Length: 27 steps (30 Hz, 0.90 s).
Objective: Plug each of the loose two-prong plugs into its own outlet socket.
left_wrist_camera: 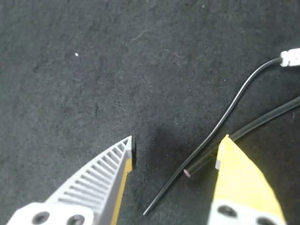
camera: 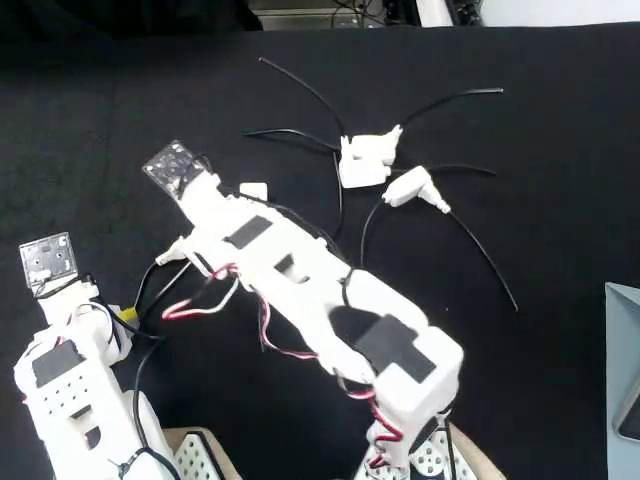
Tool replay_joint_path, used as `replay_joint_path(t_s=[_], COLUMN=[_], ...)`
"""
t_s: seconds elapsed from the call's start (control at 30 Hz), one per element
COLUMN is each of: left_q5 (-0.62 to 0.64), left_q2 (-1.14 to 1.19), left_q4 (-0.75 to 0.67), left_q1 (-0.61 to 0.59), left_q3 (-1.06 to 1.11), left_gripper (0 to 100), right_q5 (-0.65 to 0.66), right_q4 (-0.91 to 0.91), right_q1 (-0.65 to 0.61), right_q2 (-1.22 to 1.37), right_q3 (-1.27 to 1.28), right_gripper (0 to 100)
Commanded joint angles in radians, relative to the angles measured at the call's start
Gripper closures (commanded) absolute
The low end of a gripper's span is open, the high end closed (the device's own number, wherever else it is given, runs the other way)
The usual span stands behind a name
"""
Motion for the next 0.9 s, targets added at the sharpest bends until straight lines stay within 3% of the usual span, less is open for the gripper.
replay_joint_path(t_s=[0.0,0.17,0.33,0.77,0.87], left_q5=[0.009,0.008,0.008,0.008,0.008], left_q2=[-0.015,-0.015,-0.015,-0.015,-0.015], left_q4=[-0.017,-0.017,-0.017,-0.017,-0.017], left_q1=[-0.012,-0.012,-0.012,-0.012,-0.010], left_q3=[-0.033,-0.031,-0.030,-0.027,-0.027], left_gripper=[71,71,71,71,71], right_q5=[-0.002,-0.164,-0.232,-0.241,-0.241], right_q4=[0.118,0.135,0.135,0.140,0.216], right_q1=[-0.008,-0.005,0.028,0.095,0.106], right_q2=[0.047,0.174,0.237,0.332,0.334], right_q3=[-0.176,-0.328,-0.407,-0.418,-0.432], right_gripper=[76.0,79.3,80.9,84.5,84.3])
